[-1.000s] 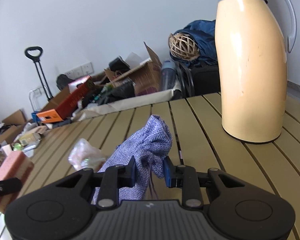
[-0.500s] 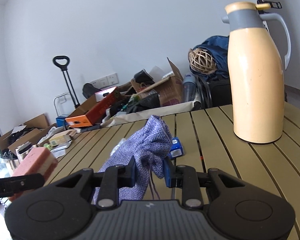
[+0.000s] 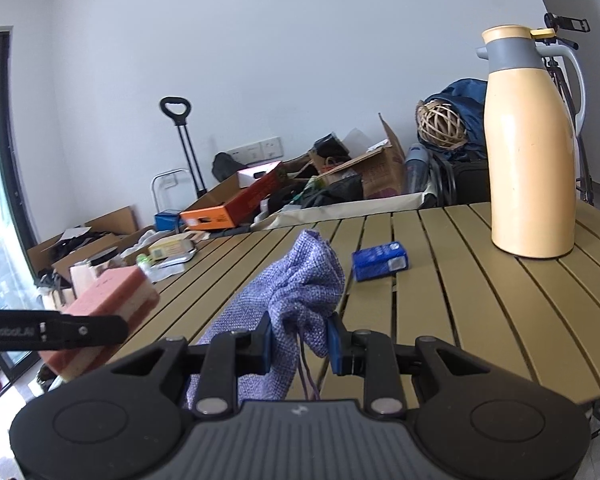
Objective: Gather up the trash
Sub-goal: 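Carry the held sponge and pouch off the table down to the black bin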
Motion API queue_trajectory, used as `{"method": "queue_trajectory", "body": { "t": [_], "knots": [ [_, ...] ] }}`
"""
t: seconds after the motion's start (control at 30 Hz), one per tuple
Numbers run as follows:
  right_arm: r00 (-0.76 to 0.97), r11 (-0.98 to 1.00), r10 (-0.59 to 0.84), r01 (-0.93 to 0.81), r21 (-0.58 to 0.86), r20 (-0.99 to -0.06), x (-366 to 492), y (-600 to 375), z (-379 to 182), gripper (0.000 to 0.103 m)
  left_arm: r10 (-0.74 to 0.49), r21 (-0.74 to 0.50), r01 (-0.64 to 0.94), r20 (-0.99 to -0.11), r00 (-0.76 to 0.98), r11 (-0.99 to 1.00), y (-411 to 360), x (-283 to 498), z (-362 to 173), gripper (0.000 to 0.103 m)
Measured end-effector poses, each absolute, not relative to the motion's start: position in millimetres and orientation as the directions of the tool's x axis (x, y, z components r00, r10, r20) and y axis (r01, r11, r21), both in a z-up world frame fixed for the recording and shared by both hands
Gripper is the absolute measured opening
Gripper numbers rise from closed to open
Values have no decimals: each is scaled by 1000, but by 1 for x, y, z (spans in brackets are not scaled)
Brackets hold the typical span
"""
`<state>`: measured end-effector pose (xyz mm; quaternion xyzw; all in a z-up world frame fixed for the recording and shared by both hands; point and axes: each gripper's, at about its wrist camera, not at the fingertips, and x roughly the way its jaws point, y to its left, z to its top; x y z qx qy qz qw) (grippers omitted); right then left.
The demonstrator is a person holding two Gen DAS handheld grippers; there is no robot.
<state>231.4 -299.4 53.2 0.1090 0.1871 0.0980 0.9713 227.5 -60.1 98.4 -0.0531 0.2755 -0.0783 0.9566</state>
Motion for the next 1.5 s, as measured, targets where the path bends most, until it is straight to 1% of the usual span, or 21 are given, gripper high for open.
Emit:
{"method": "queue_trajectory", "body": {
  "t": [0.2, 0.8, 1.1, 1.5],
  "knots": [
    [898, 960, 242, -166, 226, -368, 198, -286, 47, 25, -183, -148, 122, -540, 822, 981, -50, 202, 88, 75],
    [798, 968, 236, -141, 208, -555, 128, -269, -11, 25, -201, -136, 148, -621, 758, 980, -40, 142, 31, 75],
    [743, 975, 211, -117, 187, -636, 113, -265, -41, 25, -188, -126, 140, -677, 712, 982, -33, 129, -5, 75],
    [659, 986, 159, -62, 158, -735, 116, -270, -84, 25, -140, -113, 83, -740, 658, 990, -19, 134, -52, 75]
  ]
}}
